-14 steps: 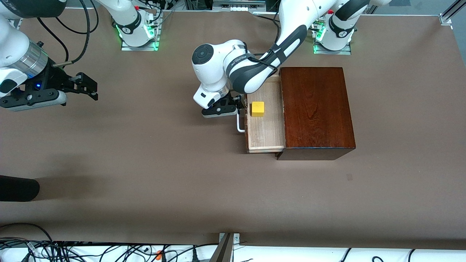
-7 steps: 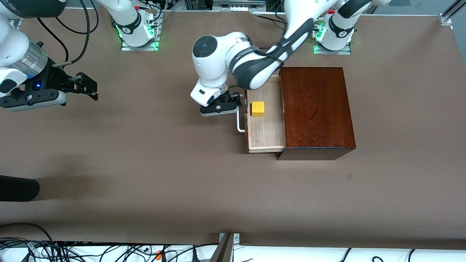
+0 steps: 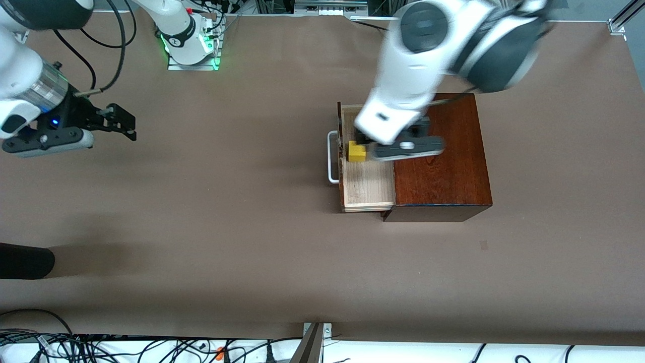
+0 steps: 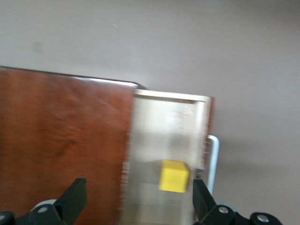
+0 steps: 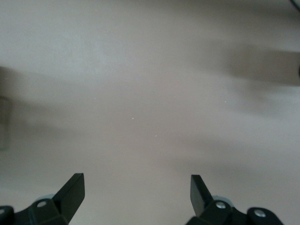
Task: Open drawer, take yellow block, close drawer
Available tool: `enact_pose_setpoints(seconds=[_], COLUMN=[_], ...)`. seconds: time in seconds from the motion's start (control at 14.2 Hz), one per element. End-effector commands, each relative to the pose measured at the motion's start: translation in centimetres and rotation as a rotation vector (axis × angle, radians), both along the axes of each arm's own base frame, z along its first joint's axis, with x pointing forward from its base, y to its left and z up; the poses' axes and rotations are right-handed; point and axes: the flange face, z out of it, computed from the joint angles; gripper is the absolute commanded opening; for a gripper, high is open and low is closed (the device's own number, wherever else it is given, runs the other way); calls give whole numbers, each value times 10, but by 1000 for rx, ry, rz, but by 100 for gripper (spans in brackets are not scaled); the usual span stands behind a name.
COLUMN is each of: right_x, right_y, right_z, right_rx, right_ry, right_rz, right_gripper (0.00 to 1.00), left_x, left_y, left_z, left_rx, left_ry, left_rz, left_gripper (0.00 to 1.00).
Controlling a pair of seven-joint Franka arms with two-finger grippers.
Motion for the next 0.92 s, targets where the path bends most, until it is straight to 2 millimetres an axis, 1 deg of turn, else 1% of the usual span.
enact_pose_setpoints(seconds=[0.0,0.07,0.14,0.21,0.28,0.35,0.42,0.49,0.56,0.63,0.78,0.85], right_x=[4,2,-2,-8,-20,-30,-38,-47,-52,-61,-82,-90], right_y=[15,31,55,80,117,152,187,224,261,298,366,393], right_z=[-10,-14,-21,-28,-27,-32,-46,-52,-54,-64,-80,-88], right_rx=[55,81,86,89,95,94,97,108,119,129,104,57], right_ry=[36,49,73,89,89,85,100,79,35,16,-32,-67], right_rz=[10,32,86,190,343,441,515,575,634,702,869,957], right_gripper=[100,100,100,100,100,100,100,100,100,100,100,100], left_x=[6,11,15,16,21,23,22,22,20,17,6,0], left_y=[62,89,114,135,162,185,201,223,239,254,269,272], left_z=[20,33,41,49,54,60,67,72,77,78,81,82], left_rx=[-28,-50,-63,-65,-64,-80,-103,-100,-109,-113,-107,-99], left_ry=[27,19,26,26,24,26,24,26,27,28,26,24], left_rz=[-22,-14,-5,-16,-18,-39,-70,-75,-91,-106,-135,-148], left_gripper=[100,100,100,100,100,100,100,100,100,100,100,100])
